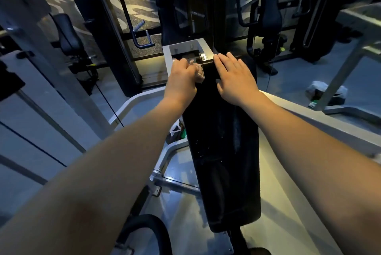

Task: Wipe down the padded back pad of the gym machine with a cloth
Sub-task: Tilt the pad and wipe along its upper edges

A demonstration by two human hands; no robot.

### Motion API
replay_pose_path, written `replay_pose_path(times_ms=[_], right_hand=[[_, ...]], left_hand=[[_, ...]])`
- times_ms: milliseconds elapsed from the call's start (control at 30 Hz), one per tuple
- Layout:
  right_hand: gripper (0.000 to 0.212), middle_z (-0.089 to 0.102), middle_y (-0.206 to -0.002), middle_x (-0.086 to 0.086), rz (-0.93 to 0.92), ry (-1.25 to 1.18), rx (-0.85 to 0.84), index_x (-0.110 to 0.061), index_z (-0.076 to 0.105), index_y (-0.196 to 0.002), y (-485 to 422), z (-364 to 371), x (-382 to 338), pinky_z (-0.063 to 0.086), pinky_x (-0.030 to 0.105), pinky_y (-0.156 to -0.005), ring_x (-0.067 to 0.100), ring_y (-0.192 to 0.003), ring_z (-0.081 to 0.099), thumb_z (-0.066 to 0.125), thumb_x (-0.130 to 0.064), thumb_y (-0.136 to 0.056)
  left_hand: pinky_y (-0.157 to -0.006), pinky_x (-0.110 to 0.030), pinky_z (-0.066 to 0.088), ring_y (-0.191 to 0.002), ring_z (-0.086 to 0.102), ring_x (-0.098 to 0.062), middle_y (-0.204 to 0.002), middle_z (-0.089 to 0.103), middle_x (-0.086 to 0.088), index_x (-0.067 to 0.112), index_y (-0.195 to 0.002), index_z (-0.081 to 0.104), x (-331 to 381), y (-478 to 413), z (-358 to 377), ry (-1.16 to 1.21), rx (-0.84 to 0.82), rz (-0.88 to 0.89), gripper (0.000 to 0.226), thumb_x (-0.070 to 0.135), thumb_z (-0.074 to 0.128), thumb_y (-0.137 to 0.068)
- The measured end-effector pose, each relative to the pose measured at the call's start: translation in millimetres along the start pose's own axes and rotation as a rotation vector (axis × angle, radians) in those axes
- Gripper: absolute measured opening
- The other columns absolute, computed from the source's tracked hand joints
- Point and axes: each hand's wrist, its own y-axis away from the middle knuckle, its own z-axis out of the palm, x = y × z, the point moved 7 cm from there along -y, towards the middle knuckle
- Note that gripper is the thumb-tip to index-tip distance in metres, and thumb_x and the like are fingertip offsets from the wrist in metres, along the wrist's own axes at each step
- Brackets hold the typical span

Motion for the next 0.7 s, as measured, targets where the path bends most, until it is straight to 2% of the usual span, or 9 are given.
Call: replay_pose_path(times_ms=[200,300,400,467,533,567,633,700], right_hand=[[0.079,0.013,-0.171,0.006,-0.002,-0.005,-0.005,-0.012,0.01,-0.164,5.5,4.1,1.8,0.015,0.048,-0.127,0.029,-0.158,0.007,0.053,-0.021,-0.098],[0.081,0.01,-0.171,0.007,0.021,-0.03,0.001,-0.01,0.009,-0.164,8.3,3.0,-2.3,0.013,0.047,-0.127,0.03,-0.159,0.004,0.053,-0.018,-0.097],[0.083,0.007,-0.172,0.008,0.018,-0.033,-0.009,-0.009,0.009,-0.164,11.0,0.6,-4.3,0.015,0.047,-0.127,0.03,-0.159,0.002,0.056,-0.017,-0.096],[0.085,0.005,-0.172,0.008,0.013,-0.022,-0.02,-0.008,0.009,-0.163,14.6,-0.2,-3.8,0.017,0.047,-0.126,0.031,-0.159,0.002,0.059,-0.017,-0.094],[0.085,0.005,-0.172,0.009,0.013,-0.009,-0.021,-0.006,0.012,-0.163,20.9,1.0,-3.3,0.019,0.047,-0.126,0.032,-0.158,0.004,0.06,-0.016,-0.093],[0.085,0.006,-0.171,0.01,0.017,-0.01,-0.018,-0.005,0.014,-0.162,25.1,2.6,-3.1,0.02,0.047,-0.126,0.032,-0.158,0.006,0.06,-0.015,-0.093],[0.083,0.008,-0.171,0.013,0.038,-0.029,-0.013,-0.002,0.016,-0.161,34.9,7.7,-1.1,0.023,0.047,-0.126,0.034,-0.157,0.011,0.061,-0.016,-0.093],[0.081,0.012,-0.17,0.014,0.068,-0.055,-0.018,-0.002,0.018,-0.161,47.1,14.8,2.1,0.025,0.045,-0.126,0.033,-0.157,0.015,0.061,-0.019,-0.093]], left_hand=[[-0.062,-0.041,0.045,-0.08,0.047,-0.034,-0.087,0.054,-0.018,-0.002,-0.089,0.064,-1.0,81.5,50.8,-0.084,-0.129,0.107,0.029,-0.018,0.066,-0.064],[-0.059,-0.044,0.048,-0.08,0.049,-0.035,-0.085,0.052,-0.017,-0.001,-0.086,0.065,-1.3,109.6,67.4,-0.034,-0.268,0.079,0.022,-0.016,0.066,-0.069],[-0.074,-0.044,0.052,-0.085,0.053,-0.035,-0.092,0.057,-0.015,0.003,-0.1,0.067,1.9,85.6,47.9,0.05,-0.215,0.066,0.017,-0.004,0.062,-0.084],[-0.081,-0.036,0.049,-0.091,0.053,-0.03,-0.099,0.058,-0.014,0.006,-0.111,0.068,6.1,49.1,15.7,0.106,-0.055,0.036,0.024,-0.001,0.061,-0.088],[-0.08,-0.033,0.046,-0.092,0.052,-0.027,-0.099,0.057,-0.014,0.008,-0.108,0.068,9.4,11.9,-11.7,0.123,0.085,0.017,0.02,0.001,0.061,-0.09],[-0.081,-0.035,0.047,-0.094,0.052,-0.028,-0.102,0.057,-0.015,0.007,-0.107,0.067,10.3,-1.5,-17.0,0.117,0.099,0.008,0.02,0.001,0.061,-0.09],[-0.086,-0.037,0.05,-0.101,0.053,-0.031,-0.109,0.057,-0.015,0.006,-0.109,0.067,9.0,-8.2,-4.2,0.071,0.018,0.002,0.022,-0.001,0.06,-0.089],[-0.084,-0.035,0.05,-0.101,0.052,-0.032,-0.11,0.058,-0.015,0.005,-0.111,0.066,12.5,12.2,18.8,0.007,-0.056,0.075,0.031,-0.009,0.061,-0.083]])
